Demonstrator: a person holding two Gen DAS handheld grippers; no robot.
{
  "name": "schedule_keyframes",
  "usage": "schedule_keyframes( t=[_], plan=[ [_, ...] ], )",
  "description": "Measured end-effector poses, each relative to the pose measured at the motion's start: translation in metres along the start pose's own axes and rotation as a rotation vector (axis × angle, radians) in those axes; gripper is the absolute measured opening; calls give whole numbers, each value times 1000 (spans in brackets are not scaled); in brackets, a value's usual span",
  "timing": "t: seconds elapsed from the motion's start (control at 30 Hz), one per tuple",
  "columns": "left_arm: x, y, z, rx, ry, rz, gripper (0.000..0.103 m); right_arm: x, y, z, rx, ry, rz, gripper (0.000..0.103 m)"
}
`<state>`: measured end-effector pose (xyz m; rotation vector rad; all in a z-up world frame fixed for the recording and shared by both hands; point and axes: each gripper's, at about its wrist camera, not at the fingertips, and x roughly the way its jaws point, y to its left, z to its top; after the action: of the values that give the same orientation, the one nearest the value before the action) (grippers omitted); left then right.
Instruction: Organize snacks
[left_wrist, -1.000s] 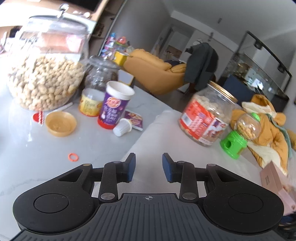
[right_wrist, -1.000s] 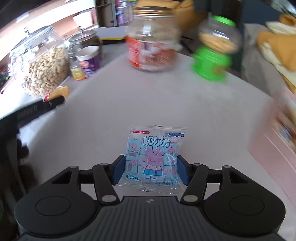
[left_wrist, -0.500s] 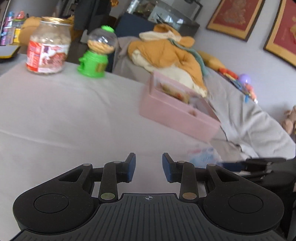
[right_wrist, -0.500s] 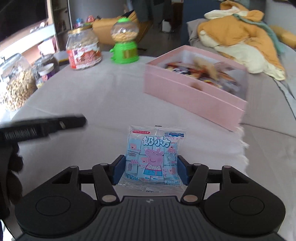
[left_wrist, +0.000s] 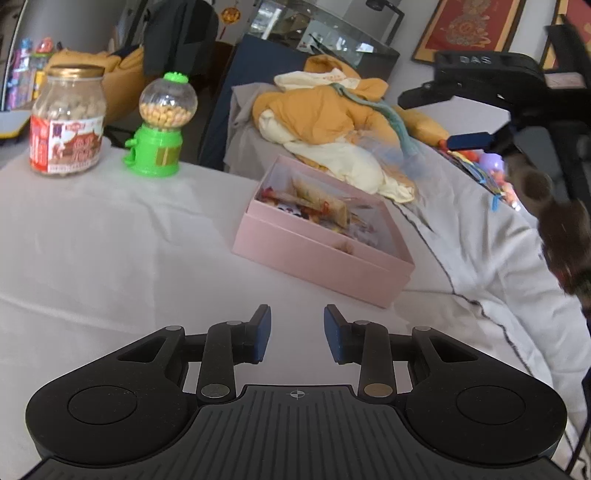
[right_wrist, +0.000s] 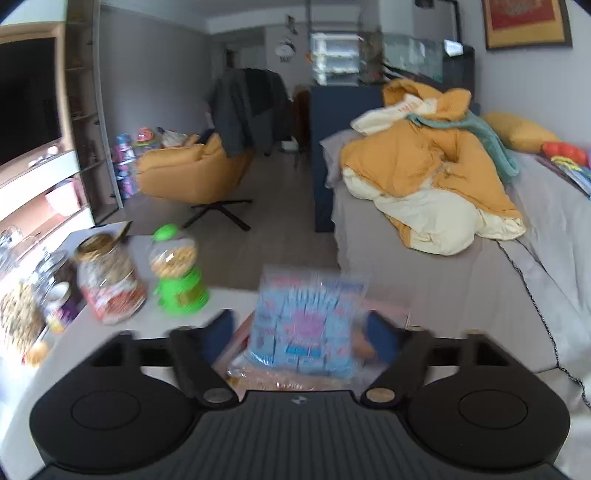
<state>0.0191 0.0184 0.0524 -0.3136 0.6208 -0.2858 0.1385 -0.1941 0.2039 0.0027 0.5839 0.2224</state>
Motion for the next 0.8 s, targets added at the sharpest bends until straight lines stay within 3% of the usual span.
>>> schedule_keyframes(
  t=[0.1,0.17,0.3,0.5,0.6,0.67,0.8],
  plan=[
    [0,2,0,42,4,27,36,16,-14,5,69,28,26,85],
    [0,5,-3,77,9,56,36,15,-18,-15,86,36,33,86],
    [5,13,-13,162,15,154,36,8,0,-84,27,96,11,86],
    [11,24,-33,192,37,219,36,14,30,-182,61,162,-23,86],
    [12,19,-38,232,24,238,36,24,41,-204,51,206,-16,86],
    [14,17,-38,240,24,243,36,25,52,-212,-11,188,-42,89],
    [15,17,-39,239,25,243,37,26,53,-217,7,181,-114,103]
  ],
)
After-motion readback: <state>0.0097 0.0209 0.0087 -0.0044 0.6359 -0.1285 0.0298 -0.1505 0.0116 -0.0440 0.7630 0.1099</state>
